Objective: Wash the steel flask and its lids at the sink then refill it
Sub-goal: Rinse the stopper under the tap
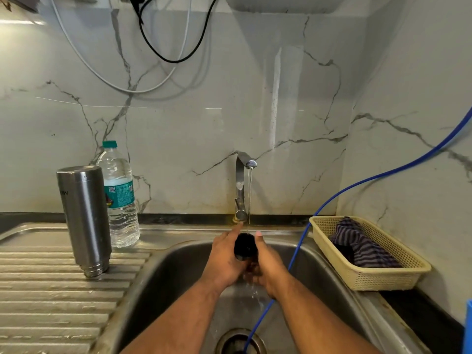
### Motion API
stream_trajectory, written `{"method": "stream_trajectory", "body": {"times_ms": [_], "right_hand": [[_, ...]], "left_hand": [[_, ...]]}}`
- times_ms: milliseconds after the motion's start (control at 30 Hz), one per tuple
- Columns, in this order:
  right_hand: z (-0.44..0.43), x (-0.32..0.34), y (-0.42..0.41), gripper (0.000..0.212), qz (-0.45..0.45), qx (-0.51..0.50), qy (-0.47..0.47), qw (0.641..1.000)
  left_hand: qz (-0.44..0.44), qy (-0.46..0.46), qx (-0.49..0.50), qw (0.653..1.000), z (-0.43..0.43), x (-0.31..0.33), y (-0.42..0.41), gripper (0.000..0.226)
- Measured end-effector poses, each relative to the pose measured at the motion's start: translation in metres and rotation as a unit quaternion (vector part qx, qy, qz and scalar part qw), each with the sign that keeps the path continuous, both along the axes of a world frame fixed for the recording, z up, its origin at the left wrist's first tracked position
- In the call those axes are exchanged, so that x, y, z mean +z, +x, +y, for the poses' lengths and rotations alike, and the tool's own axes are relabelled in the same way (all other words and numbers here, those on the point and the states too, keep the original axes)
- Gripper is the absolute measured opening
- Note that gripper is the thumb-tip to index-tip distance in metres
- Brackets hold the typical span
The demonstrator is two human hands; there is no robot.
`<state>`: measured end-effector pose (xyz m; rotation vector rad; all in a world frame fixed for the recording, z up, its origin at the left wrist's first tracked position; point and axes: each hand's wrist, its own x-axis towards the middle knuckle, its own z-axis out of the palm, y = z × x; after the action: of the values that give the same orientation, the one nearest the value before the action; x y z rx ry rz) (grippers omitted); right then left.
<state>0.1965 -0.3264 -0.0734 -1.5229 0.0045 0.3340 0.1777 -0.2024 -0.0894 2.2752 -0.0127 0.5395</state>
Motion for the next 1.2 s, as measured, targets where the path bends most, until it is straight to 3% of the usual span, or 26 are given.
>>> {"method": "stream_trajectory", "body": {"times_ms": [100,267,400,500,600,733,867,1033,1100,1200], "right_hand": [[-0.002,-0.002,0.005,0.03,-0.033,-0.012,0.016,0.999],[-0.005,0.005,0.002,0.039,0.004,-0.027,0.019,0.999],[-0.006,0.007,0.002,0.04,0.007,-0.014,0.017,1.0],[-0.002,0.009,0.0,0.037,-0.016,-0.006,0.005,1.0],[0.001,0.006,0.006,0.025,-0.099,-0.034,-0.021,0.994],[-0.003,0.003,0.009,0.032,-0.237,-0.026,-0.12,0.964],[0.001,0.001,0.007,0.02,-0.285,0.042,-0.178,0.941],[0.004,-0.007,0.012,0.021,-0.359,0.056,-0.297,0.883],[0.006,-0.007,0.013,0.014,-0.345,0.021,-0.269,0.899],[0.004,0.001,0.009,0.015,-0.313,-0.008,-0.217,0.925]], "left_hand": [[0.0,-0.028,-0.01,1.0,0.0,-0.002,0.005,0.101],[0.0,-0.116,-0.04,0.992,-0.005,0.005,-0.001,0.06],[0.053,-0.205,-0.081,0.974,-0.004,0.008,-0.003,0.068],[0.075,-0.266,-0.088,0.957,-0.004,0.011,-0.006,0.061],[0.094,-0.354,-0.102,0.925,-0.006,0.013,-0.008,0.047],[0.091,-0.389,-0.092,0.912,-0.007,0.014,-0.007,0.03],[0.111,-0.435,-0.075,0.89,-0.004,0.014,-0.007,0.046],[0.142,-0.491,-0.025,0.859,0.001,0.017,-0.01,0.066],[0.158,-0.497,-0.059,0.851,0.0,0.018,-0.011,0.064],[0.133,-0.535,-0.108,0.827,-0.005,0.025,-0.012,0.03]]}}
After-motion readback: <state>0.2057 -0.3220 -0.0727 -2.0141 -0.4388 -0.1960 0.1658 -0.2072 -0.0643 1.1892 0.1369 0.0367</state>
